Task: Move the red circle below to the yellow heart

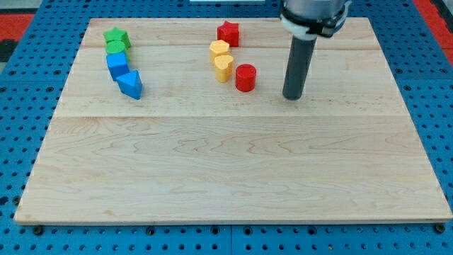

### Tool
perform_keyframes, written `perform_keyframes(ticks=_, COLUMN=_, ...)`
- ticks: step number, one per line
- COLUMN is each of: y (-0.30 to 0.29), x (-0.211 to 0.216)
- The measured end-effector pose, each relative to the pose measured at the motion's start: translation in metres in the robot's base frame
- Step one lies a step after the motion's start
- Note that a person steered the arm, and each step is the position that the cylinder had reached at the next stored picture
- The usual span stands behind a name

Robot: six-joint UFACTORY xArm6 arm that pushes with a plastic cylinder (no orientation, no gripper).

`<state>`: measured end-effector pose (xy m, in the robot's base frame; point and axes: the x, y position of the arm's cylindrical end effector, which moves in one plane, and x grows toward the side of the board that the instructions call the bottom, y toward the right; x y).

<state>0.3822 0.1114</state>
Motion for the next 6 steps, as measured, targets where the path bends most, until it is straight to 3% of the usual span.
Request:
perform_keyframes(ticks=1, y=-0.029, x=-0.035)
perform_keyframes(ticks=4, y=-0.092, x=-0.008)
perform_keyframes(ticks=5, y=-0.090, x=-0.008)
perform_keyframes(ticks=6, y=-0.049, x=0.019)
